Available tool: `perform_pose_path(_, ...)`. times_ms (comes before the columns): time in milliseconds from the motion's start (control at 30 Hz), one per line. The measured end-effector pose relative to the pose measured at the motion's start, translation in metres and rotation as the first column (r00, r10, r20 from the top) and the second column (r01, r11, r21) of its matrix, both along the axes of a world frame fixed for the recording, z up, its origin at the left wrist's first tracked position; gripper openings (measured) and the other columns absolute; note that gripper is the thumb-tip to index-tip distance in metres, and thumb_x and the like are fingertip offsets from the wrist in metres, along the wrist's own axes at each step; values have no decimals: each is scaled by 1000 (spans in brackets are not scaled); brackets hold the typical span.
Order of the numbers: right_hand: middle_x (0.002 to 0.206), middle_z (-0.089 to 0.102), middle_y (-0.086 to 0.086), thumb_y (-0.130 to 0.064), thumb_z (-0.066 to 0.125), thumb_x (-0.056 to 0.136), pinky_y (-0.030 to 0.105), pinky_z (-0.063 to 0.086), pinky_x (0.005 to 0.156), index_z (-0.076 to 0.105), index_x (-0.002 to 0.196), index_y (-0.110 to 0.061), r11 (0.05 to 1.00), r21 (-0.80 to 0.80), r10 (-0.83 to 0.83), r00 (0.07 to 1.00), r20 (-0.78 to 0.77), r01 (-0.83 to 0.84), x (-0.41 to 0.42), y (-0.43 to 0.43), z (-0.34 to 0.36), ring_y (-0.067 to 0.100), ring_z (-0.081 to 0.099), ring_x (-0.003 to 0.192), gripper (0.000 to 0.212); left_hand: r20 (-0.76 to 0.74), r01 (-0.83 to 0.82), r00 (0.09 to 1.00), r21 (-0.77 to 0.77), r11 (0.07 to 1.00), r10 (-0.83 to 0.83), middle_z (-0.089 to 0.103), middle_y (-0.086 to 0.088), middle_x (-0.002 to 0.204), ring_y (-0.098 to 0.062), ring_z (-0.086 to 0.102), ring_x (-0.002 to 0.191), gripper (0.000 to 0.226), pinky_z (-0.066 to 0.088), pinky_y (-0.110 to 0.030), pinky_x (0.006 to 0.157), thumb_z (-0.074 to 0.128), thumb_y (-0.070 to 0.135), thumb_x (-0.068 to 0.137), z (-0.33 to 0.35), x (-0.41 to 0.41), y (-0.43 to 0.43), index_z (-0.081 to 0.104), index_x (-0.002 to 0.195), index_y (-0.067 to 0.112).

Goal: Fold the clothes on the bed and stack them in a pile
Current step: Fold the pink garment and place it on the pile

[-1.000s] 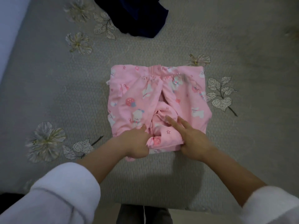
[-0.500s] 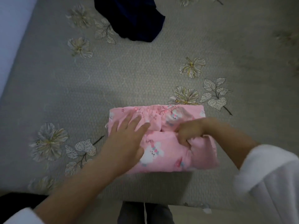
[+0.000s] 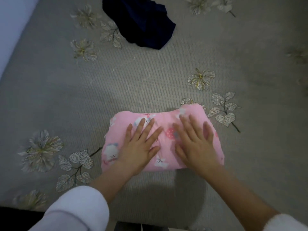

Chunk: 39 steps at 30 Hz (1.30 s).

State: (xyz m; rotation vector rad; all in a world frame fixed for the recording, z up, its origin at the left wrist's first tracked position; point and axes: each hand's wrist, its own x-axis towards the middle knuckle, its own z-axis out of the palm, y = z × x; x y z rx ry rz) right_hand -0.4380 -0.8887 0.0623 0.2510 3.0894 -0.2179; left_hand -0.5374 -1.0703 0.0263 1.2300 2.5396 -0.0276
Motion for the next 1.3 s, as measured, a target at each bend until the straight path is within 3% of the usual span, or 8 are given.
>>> perform_pose_path(133, 162, -5, -5, -51, 18, 99, 45, -9, 117, 2, 151, -39, 936, -132, -260, 893, 367, 326, 2, 11, -42, 14, -13, 147, 56, 53, -104, 993, 36, 994, 102, -1, -2, 161, -25, -8, 147, 59, -4, -51, 116, 9, 62, 92, -22, -3, -1, -2, 147, 44)
perform_pose_path(433, 160, -18, -5, -52, 10, 98, 45, -18, 114, -15, 149, -39, 908, -127, -293, 822, 489, 400, -16, 20, -84, 15, -22, 145, 58, 107, -175, 978, -25, 984, 177, -30, -1, 154, -19, -34, 139, 58, -22, -45, 112, -10, 66, 86, -60, -8, 11, -26, 139, 48)
perform_pose_path(600, 161, -12, -6, -49, 15, 100, 46, -15, 114, -5, 151, -39, 875, -187, -296, 798, 524, 447, -31, 25, -88, 17, -16, 147, 56, 163, -139, 976, -31, 990, 142, -27, -1, 156, -14, -40, 134, 55, -26, -42, 109, 6, 60, 94, -59, -22, 20, -22, 140, 48)
perform_pose_path(733, 150, 31, 1, -19, 50, 90, 45, 18, 110, 40, 139, -27, 800, -292, -440, 842, 311, 525, -25, 44, -70, 26, 28, 138, 50, 179, -204, 967, 106, 973, 183, -14, 1, 160, -16, -24, 143, 58, -10, -43, 115, 30, 32, 100, -46, -31, 2, 1, 147, 50)
perform_pose_path(833, 143, 36, 8, -32, 71, 80, 48, 27, 109, 41, 137, -18, 511, -302, -741, 591, 319, 805, -9, 64, -61, 31, 36, 132, 66, 234, -625, 773, 121, 771, 589, -3, -11, 159, -33, -4, 146, 75, 6, -55, 114, 56, 31, 92, -37, -40, -31, 9, 151, 38)
perform_pose_path(933, 137, 45, 19, -44, 85, 65, 44, 36, 107, 44, 134, -5, 212, -297, -756, 349, 554, 931, -1, 79, -64, 32, 42, 128, 90, 513, -928, 246, -121, 353, 822, 7, -18, 158, -36, 8, 145, 119, 16, -54, 115, 79, 45, 71, -35, -52, -51, -6, 152, 24)
perform_pose_path(1100, 81, 68, 12, -18, 86, 67, 25, 44, 52, 68, 91, 2, 27, -485, -722, 352, 596, 874, -6, 74, -56, 17, 60, 64, 37, 651, -952, -60, -266, 153, 757, 60, -16, 120, -28, 60, 99, 87, 49, -37, 76, 85, 33, 67, -30, -54, -43, 42, 135, 1)
perform_pose_path(1300, 78, 67, 10, -34, 78, 74, 46, 44, 92, 66, 81, -9, 283, -429, -728, 483, 487, 858, 16, 50, -6, 29, 64, 84, 29, 616, -919, 206, -145, 366, 760, 68, -18, 100, -31, 64, 88, 62, 52, -42, 82, 80, 45, 64, 20, -40, -43, 65, 106, 2)
